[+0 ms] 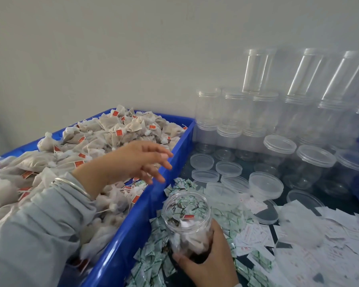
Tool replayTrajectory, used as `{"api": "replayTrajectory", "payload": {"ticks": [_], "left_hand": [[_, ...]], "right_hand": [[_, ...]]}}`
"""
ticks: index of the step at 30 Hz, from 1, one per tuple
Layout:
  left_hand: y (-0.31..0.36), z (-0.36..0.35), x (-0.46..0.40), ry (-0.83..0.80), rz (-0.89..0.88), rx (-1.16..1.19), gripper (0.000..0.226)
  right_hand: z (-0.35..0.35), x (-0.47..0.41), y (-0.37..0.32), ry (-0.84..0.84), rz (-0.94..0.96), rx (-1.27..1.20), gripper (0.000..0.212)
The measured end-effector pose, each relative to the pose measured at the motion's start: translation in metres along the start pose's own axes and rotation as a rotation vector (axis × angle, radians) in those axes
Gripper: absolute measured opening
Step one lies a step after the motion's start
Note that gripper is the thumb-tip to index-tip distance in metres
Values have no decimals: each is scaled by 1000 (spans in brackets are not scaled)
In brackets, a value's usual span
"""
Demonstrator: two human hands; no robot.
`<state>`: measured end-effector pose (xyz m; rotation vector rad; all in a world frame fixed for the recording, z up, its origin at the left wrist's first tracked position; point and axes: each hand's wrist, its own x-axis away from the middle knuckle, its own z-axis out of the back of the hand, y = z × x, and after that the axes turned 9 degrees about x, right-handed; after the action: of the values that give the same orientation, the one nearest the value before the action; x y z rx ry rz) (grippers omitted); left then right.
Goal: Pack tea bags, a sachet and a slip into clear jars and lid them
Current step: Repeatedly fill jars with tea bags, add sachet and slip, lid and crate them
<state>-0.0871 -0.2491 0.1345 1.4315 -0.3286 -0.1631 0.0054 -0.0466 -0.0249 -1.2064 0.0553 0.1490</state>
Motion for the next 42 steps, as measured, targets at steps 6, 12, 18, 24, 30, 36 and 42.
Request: {"api": "replayTrajectory", "payload": {"ticks": [6, 12, 18, 24, 30, 36, 42], "left_hand": [[-10, 63, -13, 738, -57, -657, 22], [-45, 129, -11, 705, 428, -1112, 59], [-54, 130, -14, 647, 445, -1150, 54], [-55, 122, -15, 678, 411, -1206, 57], [-55, 121, -20, 719, 384, -1165, 29], [-43, 108, -15, 950, 11, -926, 20], [-5, 66, -10, 956, -352, -313, 21]], "right_hand": [[0, 1, 4, 2, 5, 19, 92], [2, 3, 2, 16, -15, 28, 93], [0, 2, 3, 1, -36, 2, 103], [1, 2, 4, 4, -28, 29, 100], [0, 1, 6, -9, -30, 65, 106], [1, 1, 4, -4, -44, 59, 108], [0, 2, 3, 11, -48, 73, 101]]}}
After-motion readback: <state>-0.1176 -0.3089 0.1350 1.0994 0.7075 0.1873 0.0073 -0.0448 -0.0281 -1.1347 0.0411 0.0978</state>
